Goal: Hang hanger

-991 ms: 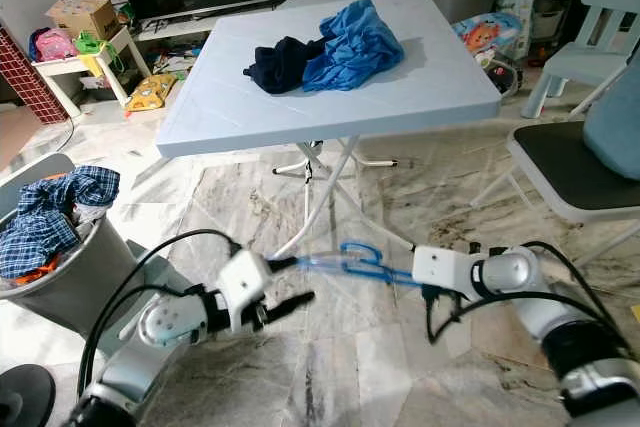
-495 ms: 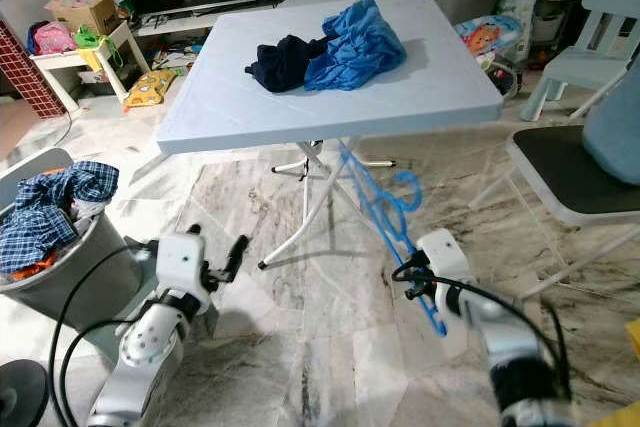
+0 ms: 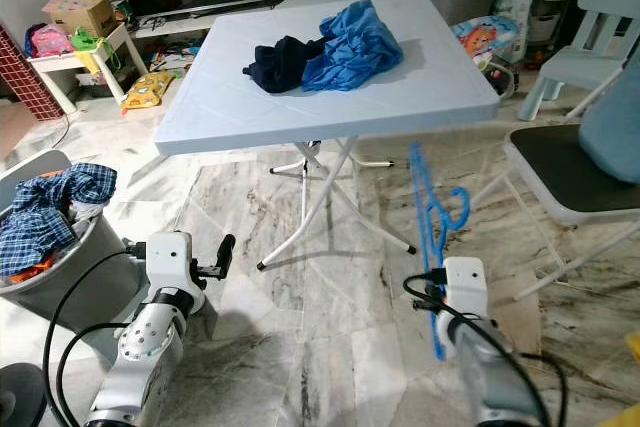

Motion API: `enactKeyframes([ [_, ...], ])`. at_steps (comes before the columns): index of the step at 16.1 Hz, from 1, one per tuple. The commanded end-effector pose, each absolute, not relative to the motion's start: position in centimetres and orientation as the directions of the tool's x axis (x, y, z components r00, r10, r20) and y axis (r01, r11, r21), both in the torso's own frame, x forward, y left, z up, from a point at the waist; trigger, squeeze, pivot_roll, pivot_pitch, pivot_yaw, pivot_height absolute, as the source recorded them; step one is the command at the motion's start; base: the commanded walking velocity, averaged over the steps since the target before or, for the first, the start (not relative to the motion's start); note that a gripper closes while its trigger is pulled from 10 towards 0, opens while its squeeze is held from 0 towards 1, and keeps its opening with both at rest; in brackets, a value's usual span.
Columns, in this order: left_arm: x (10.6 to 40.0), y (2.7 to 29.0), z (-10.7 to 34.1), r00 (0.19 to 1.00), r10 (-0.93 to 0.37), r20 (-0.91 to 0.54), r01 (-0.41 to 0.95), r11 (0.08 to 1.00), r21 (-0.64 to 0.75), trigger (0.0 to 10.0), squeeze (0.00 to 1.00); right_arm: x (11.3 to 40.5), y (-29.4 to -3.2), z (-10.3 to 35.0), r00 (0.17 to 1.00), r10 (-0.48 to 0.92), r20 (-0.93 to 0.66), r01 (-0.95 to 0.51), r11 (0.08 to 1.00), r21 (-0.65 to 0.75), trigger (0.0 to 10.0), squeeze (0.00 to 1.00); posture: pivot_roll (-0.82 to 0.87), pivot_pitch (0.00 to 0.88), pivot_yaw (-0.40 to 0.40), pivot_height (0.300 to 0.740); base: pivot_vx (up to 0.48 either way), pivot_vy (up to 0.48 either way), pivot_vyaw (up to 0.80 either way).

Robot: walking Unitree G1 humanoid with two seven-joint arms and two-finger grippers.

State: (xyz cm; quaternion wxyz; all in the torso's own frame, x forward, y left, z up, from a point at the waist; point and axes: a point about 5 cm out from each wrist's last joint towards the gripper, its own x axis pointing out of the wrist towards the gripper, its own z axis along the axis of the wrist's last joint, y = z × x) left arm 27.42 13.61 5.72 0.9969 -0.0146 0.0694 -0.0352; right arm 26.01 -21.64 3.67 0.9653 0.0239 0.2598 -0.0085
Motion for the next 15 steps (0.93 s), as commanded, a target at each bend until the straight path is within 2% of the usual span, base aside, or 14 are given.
enactKeyframes([
  [1,27.5,13.9,5.4,0.984,-0.049,-0.169,0.04,0.998,-0.058,10.0,0.0,26.9,-20.6,5.6,0.919,0.018,-0.395,0.003,0.999,0.051,10.0,0.0,-0.24,0.0,0.121,0.74,0.0,0.0,0.0],
  [3,27.5,13.5,5.4,0.979,-0.064,-0.194,0.041,0.992,-0.121,10.0,0.0,27.0,-20.1,6.1,0.925,0.003,-0.379,0.027,0.997,0.073,10.0,0.0,-0.24,0.0,0.124,0.74,0.0,0.0,0.0],
  [7,27.6,12.8,5.7,0.974,-0.113,-0.196,0.08,0.982,-0.169,10.0,0.0,26.7,-21.4,6.8,0.933,-0.104,-0.344,0.13,0.99,0.053,10.0,0.0,-0.25,0.0,0.129,0.74,0.0,0.0,0.0],
  [11,27.9,12.4,5.8,0.97,-0.139,-0.199,0.102,0.978,-0.184,10.0,0.0,26.8,-21.6,6.8,0.929,-0.114,-0.352,0.134,0.99,0.033,10.0,0.0,-0.26,0.0,0.129,0.74,0.0,0.0,-0.69],
  [15,27.9,12.2,5.9,0.967,-0.153,-0.203,0.113,0.974,-0.195,10.0,0.0,27.0,-21.4,6.8,0.93,-0.104,-0.352,0.122,0.992,0.029,10.0,0.0,-0.25,0.0,0.125,0.74,0.0,0.283,-0.8],
])
